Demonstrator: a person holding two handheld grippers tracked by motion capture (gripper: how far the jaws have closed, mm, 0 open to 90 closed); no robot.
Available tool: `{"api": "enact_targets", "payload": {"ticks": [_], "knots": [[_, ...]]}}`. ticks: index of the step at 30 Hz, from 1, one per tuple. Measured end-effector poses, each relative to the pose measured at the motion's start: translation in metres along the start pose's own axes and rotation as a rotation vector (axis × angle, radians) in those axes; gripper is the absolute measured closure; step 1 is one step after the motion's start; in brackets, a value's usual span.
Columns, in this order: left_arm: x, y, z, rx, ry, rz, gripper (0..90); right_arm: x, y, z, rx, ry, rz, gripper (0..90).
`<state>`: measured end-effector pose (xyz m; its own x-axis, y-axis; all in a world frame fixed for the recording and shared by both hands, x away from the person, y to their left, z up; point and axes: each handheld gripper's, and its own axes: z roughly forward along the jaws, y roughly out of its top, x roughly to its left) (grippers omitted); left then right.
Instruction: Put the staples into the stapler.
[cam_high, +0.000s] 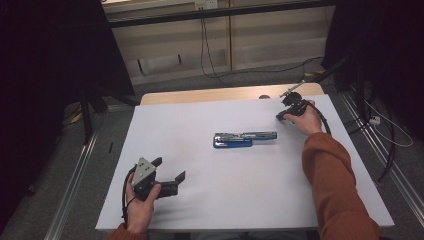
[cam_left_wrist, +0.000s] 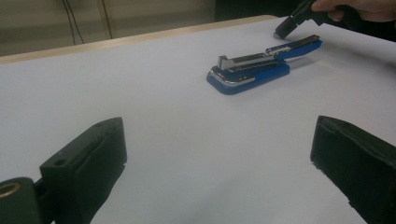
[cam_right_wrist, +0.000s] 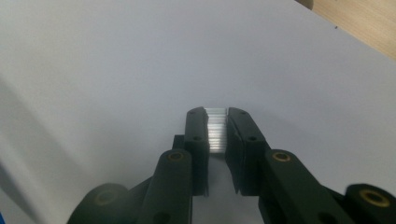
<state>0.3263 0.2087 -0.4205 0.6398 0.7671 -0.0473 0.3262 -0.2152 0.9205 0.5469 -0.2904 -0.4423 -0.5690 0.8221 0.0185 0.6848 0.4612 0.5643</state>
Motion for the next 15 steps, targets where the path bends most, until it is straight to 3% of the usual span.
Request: {"api": "enact_targets", "payload": {"ticks": [15], "knots": [[0.001, 0.0, -0.001, 0.0, 0.004, 0.002, 3.8, 0.002, 0.002, -0.011, -0.035, 0.019, -0.005, 79.0]]}}
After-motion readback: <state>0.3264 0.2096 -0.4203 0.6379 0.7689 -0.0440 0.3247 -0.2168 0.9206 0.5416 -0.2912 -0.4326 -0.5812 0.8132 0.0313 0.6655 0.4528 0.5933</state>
